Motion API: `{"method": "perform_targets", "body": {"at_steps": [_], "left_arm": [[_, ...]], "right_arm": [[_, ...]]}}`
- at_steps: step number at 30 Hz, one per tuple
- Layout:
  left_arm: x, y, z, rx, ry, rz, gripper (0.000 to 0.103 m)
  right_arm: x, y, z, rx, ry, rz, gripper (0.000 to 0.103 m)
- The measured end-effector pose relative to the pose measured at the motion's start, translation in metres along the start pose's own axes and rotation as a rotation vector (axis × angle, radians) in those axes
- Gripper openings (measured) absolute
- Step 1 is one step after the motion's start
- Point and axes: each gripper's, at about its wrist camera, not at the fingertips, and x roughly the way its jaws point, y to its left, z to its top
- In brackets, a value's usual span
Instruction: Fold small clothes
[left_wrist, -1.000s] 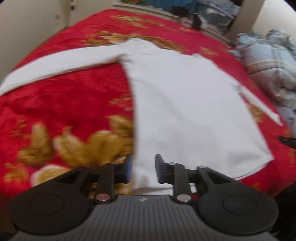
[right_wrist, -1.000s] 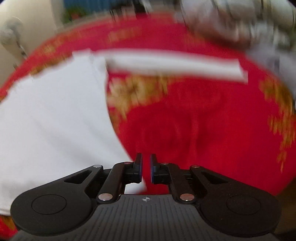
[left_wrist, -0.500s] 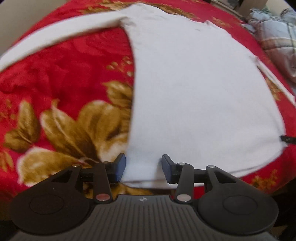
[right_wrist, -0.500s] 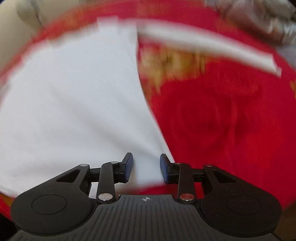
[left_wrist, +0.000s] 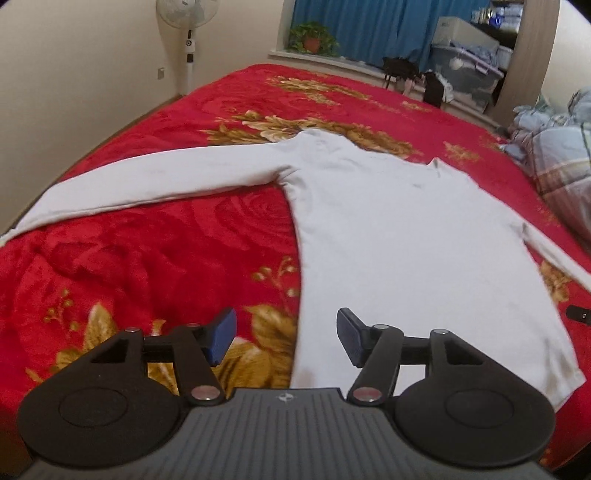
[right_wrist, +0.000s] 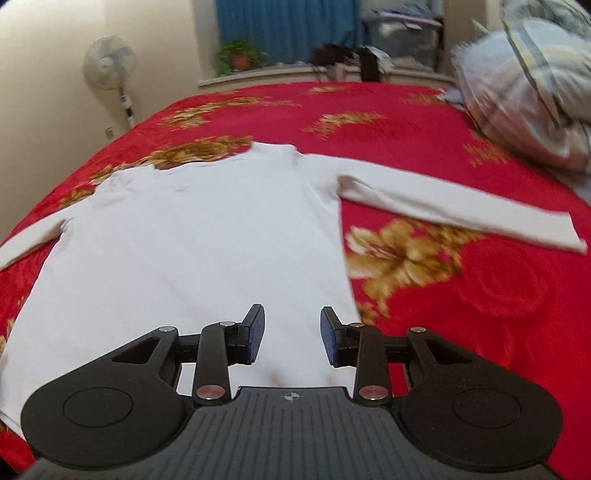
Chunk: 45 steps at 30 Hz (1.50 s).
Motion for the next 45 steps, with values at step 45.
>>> {"method": "perform_targets", "body": {"at_steps": [45], "left_arm": [[0.100,0.254,0.121,-0.479,0.035,0.218,0.039]], "right_arm": [[0.017,0.029,0.008,-0.012,0.083,-0.041,0.027]]}}
